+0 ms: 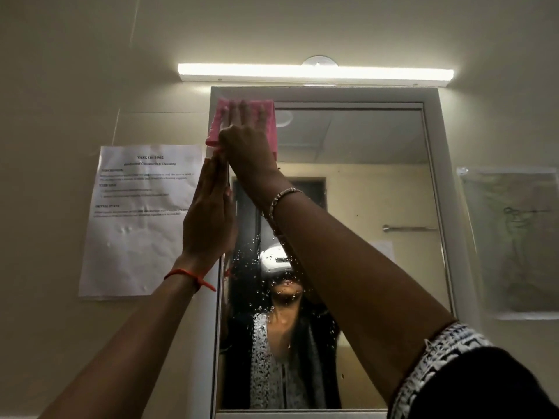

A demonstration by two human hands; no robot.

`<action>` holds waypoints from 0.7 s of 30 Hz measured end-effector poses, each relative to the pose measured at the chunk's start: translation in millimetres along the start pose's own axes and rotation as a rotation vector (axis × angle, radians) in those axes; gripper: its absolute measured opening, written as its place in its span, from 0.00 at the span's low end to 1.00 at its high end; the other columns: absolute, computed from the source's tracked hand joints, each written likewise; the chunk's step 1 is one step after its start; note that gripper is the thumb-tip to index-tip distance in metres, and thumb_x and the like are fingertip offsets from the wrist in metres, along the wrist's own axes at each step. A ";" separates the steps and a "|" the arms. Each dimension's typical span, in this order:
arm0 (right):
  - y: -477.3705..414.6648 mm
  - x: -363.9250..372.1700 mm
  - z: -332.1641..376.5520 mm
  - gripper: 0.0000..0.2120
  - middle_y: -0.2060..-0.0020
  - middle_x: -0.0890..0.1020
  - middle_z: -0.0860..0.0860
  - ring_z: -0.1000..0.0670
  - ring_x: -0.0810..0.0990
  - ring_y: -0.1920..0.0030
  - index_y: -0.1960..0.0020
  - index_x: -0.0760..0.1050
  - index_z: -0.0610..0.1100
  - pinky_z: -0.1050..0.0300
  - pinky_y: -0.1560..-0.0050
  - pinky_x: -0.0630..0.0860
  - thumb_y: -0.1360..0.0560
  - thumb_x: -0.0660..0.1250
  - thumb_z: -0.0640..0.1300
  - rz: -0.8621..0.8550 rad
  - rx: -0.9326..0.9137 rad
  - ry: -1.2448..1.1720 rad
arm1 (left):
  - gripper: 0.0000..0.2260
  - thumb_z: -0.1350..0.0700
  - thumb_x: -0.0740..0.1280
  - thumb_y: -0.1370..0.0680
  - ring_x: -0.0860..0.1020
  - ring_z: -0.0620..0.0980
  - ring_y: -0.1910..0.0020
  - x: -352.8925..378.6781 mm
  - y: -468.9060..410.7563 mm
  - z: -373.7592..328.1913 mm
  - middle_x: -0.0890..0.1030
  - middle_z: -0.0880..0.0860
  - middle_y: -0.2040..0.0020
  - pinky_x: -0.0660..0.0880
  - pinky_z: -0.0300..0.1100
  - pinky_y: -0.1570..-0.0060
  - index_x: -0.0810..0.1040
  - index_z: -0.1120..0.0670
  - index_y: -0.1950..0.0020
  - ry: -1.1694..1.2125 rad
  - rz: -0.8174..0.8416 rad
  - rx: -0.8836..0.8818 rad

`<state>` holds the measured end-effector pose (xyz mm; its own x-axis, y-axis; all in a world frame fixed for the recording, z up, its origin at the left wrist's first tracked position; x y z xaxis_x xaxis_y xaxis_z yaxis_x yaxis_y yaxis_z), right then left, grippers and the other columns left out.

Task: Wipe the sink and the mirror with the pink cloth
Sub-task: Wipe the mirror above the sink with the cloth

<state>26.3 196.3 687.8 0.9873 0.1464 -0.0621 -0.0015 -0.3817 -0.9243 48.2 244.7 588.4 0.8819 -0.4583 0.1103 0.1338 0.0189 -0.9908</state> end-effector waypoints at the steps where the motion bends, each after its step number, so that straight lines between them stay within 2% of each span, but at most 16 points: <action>1: 0.0 -0.3 -2.4 0.26 0.27 0.59 0.38 0.37 0.56 0.26 0.27 0.52 0.36 0.36 0.28 0.49 0.21 0.57 0.43 -0.007 -0.014 0.025 | 0.22 0.60 0.52 0.21 0.57 0.52 0.29 -0.1 0.3 0.8 0.61 0.62 0.26 0.67 0.43 0.41 0.58 0.61 0.27 -0.004 -0.001 0.005; 3: 0.6 0.0 -8.9 0.26 0.28 0.61 0.38 0.38 0.58 0.27 0.27 0.53 0.36 0.36 0.28 0.51 0.21 0.57 0.43 -0.004 -0.027 0.051 | 0.22 0.62 0.52 0.21 0.57 0.53 0.28 0.8 0.1 3.9 0.60 0.62 0.26 0.72 0.46 0.43 0.57 0.61 0.27 -0.002 0.011 0.007; 5: 3.4 0.8 -19.0 0.27 0.27 0.61 0.37 0.38 0.58 0.27 0.27 0.53 0.36 0.36 0.28 0.51 0.21 0.58 0.44 0.014 -0.023 0.067 | 0.22 0.61 0.51 0.21 0.56 0.54 0.27 1.3 0.5 2.7 0.59 0.61 0.25 0.74 0.51 0.41 0.57 0.62 0.27 -0.007 0.026 0.019; 9: 13.0 1.7 -53.9 0.29 0.29 0.63 0.37 0.38 0.61 0.28 0.28 0.56 0.35 0.36 0.29 0.56 0.23 0.61 0.46 0.057 0.027 0.093 | 0.22 0.64 0.53 0.21 0.53 0.53 0.26 -1.7 1.4 -2.1 0.58 0.59 0.25 0.73 0.56 0.37 0.56 0.62 0.27 -0.001 0.028 0.002; 13: 32.1 -7.0 -100.9 0.30 0.28 0.62 0.38 0.39 0.60 0.28 0.27 0.55 0.36 0.37 0.27 0.55 0.23 0.60 0.48 0.073 0.063 0.084 | 0.22 0.62 0.52 0.20 0.52 0.52 0.26 -5.3 2.1 -4.2 0.56 0.58 0.24 0.68 0.56 0.33 0.55 0.60 0.26 0.001 0.019 -0.016; 16: 50.5 -16.7 -142.1 0.28 0.27 0.61 0.40 0.41 0.59 0.27 0.27 0.54 0.37 0.39 0.27 0.53 0.22 0.59 0.47 0.066 0.109 0.080 | 0.22 0.63 0.53 0.19 0.51 0.50 0.25 -5.9 1.8 -4.6 0.55 0.57 0.24 0.63 0.49 0.30 0.54 0.60 0.26 -0.005 0.001 -0.022; 18: 61.9 -20.2 -168.7 0.27 0.27 0.62 0.40 0.41 0.59 0.27 0.27 0.54 0.38 0.40 0.27 0.53 0.22 0.57 0.44 0.054 0.148 0.075 | 0.22 0.63 0.53 0.19 0.51 0.50 0.25 -4.9 1.4 -3.4 0.55 0.56 0.23 0.55 0.35 0.28 0.54 0.59 0.26 -0.028 -0.003 -0.028; 20: 71.2 -23.3 -191.2 0.26 0.28 0.63 0.40 0.41 0.60 0.27 0.27 0.56 0.38 0.41 0.27 0.55 0.22 0.58 0.42 0.029 0.184 0.052 | 0.22 0.63 0.53 0.19 0.52 0.51 0.25 -4.0 1.0 -2.6 0.56 0.57 0.24 0.45 0.19 0.33 0.54 0.60 0.26 -0.031 0.002 -0.033; 21: 74.5 -24.6 -200.6 0.25 0.28 0.64 0.41 0.42 0.60 0.27 0.27 0.57 0.38 0.42 0.27 0.55 0.22 0.60 0.40 0.016 0.200 0.042 | 0.22 0.63 0.53 0.19 0.52 0.52 0.25 -3.6 1.2 -2.1 0.56 0.57 0.24 0.43 0.16 0.35 0.54 0.60 0.26 -0.024 0.004 -0.036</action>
<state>33.8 -18.8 696.1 0.9926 0.1020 -0.0657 -0.0448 -0.1946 -0.9799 44.2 244.5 586.6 0.8932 -0.4366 0.1078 0.1143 -0.0114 -0.9934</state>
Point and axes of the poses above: each hand's wrist, its own y-axis away from the middle knuckle, its own x-axis out of the palm, z = x × y, the point moved 8 cm from there along -y, towards the middle knuckle
